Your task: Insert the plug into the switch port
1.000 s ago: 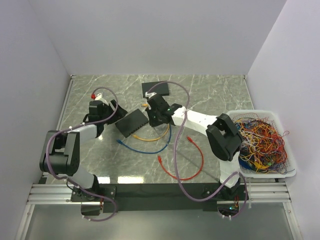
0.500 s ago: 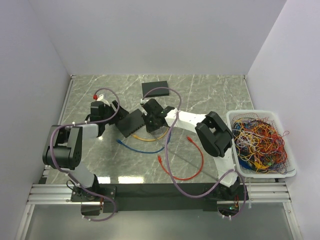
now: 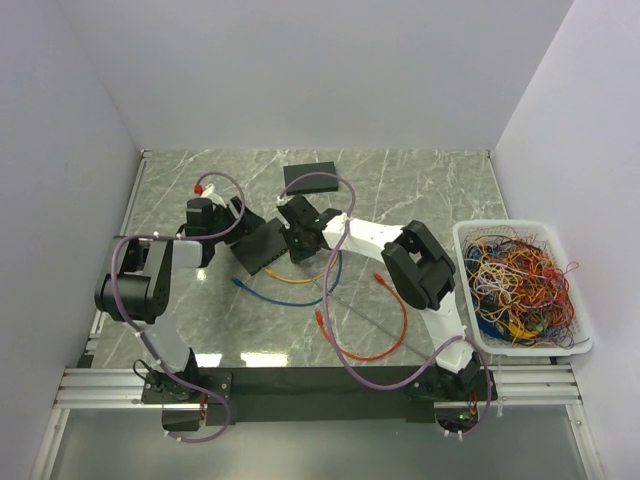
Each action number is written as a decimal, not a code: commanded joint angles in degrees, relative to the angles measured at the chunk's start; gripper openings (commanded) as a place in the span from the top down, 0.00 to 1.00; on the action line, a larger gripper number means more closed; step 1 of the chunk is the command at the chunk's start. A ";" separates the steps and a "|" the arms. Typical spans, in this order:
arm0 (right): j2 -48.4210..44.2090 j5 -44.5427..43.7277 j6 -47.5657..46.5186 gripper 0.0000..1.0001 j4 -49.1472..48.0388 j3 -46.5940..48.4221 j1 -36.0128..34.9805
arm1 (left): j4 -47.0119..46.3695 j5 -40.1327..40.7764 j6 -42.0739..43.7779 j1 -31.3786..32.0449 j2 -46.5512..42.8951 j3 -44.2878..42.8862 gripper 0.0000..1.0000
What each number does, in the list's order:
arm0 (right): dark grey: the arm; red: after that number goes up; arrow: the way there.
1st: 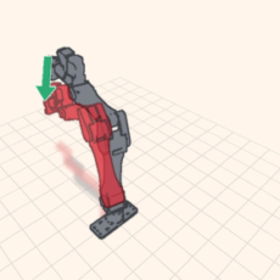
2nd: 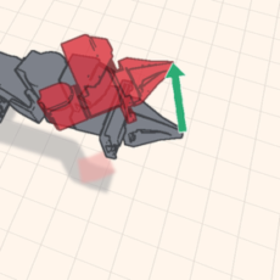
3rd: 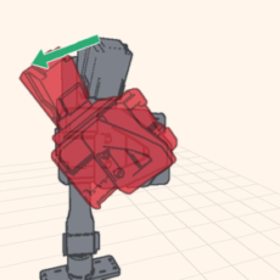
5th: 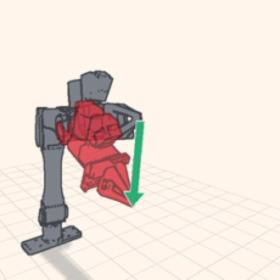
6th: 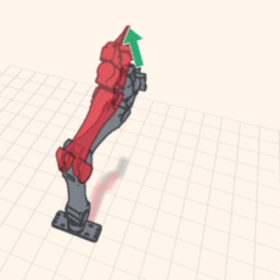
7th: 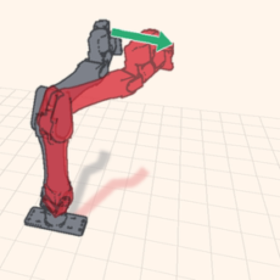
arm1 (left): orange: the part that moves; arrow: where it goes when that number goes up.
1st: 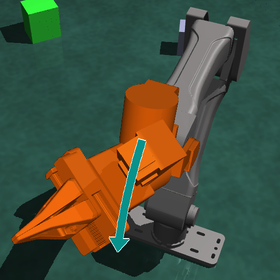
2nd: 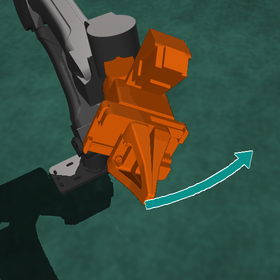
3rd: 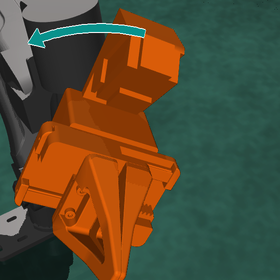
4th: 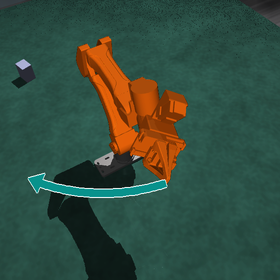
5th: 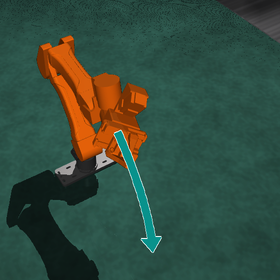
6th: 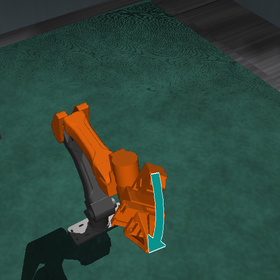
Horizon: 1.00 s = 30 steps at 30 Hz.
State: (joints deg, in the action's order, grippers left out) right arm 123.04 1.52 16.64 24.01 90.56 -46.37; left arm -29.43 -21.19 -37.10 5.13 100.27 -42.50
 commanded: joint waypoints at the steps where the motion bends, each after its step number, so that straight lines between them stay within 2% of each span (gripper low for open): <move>1: 1.41 -0.90 -0.03 1.00 2.88 3.47 -0.48 | -4.05 -3.15 0.01 0.41 0.71 -1.80 0.24; 14: 3.34 -1.43 0.67 1.00 6.84 8.04 -1.97 | -4.32 -2.98 0.45 1.29 2.48 -1.71 0.24; 21: 5.54 -4.94 0.76 1.00 9.83 12.88 -2.59 | -3.35 -2.72 1.07 1.90 2.39 -1.89 0.24; 30: 5.80 -7.85 0.85 1.00 11.58 14.38 -2.59 | -2.74 -3.50 1.68 2.34 2.91 -2.76 0.25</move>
State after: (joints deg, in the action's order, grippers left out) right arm 128.03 -3.81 17.10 35.18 101.75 -48.62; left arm -31.75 -22.87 -36.60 6.55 102.76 -43.03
